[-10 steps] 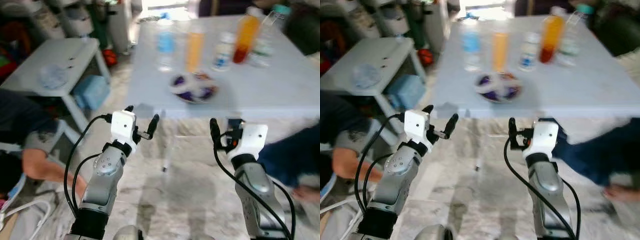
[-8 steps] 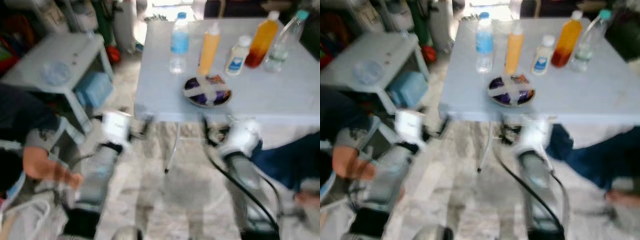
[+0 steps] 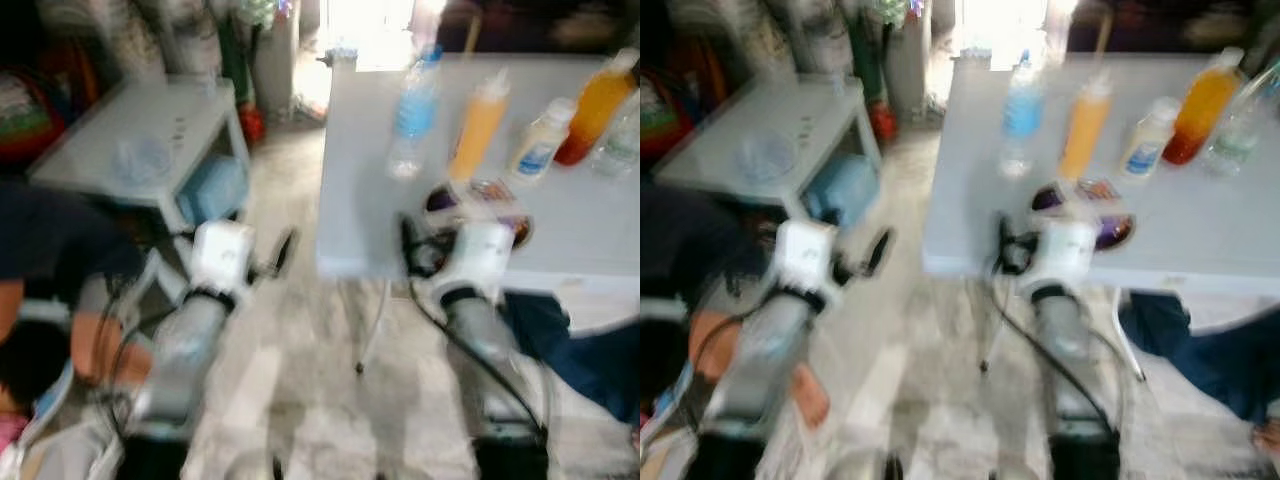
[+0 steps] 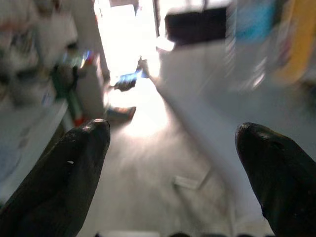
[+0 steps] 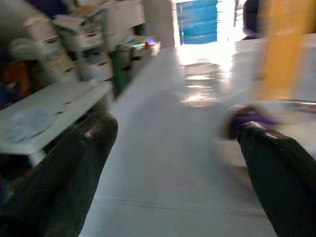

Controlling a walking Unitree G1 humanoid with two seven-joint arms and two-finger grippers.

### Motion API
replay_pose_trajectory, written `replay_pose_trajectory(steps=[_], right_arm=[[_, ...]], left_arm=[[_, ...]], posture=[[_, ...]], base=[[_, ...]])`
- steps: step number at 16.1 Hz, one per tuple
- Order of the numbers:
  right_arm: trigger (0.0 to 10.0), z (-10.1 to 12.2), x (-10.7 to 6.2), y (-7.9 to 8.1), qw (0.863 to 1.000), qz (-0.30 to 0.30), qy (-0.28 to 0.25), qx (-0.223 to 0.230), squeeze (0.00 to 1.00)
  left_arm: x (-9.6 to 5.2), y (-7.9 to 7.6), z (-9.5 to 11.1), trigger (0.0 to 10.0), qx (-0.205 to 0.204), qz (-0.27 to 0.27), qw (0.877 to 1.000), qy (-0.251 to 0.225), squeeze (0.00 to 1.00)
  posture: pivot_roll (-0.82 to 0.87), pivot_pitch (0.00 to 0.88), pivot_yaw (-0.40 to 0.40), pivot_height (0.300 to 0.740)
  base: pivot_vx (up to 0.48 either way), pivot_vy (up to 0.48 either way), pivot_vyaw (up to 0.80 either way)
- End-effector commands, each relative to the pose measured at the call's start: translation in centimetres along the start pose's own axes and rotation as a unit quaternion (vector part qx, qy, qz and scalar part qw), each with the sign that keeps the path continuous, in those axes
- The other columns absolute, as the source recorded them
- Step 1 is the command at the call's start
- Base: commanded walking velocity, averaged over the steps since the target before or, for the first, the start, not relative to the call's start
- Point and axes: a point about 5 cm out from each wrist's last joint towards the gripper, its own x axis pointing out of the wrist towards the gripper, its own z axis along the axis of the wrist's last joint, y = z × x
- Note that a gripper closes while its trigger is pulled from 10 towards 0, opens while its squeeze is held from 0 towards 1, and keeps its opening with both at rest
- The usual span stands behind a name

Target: Restocking fridge

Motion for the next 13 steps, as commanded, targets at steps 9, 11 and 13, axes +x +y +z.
replay_pose_trajectory(steps=[9,11,13], right_arm=[[10.0,0.16,-0.29,-1.01,1.0,-0.015,-0.003,-0.017,0.0],[10.0,0.45,-0.16,-0.73,1.0,-0.009,-0.01,-0.02,0.0],[10.0,0.45,-0.22,-0.82,1.0,-0.009,-0.01,-0.019,0.0]], left_arm=[[-0.3,-0.13,-0.34,10.0,-0.032,0.005,0.999,0.017,0.0],[-0.37,-0.21,-0.55,10.0,-0.039,0.008,0.999,0.022,0.0],[-0.28,-0.42,-0.55,10.0,-0.036,0.01,0.999,0.02,0.0]], posture=[[0.03,0.03,0.057,0.74],[0.02,0.025,0.06,0.74],[0.02,0.029,0.054,0.74]], base=[[0.0,-0.32,-0.16],[0.0,-0.48,0.0],[0.0,-0.452,0.0]])
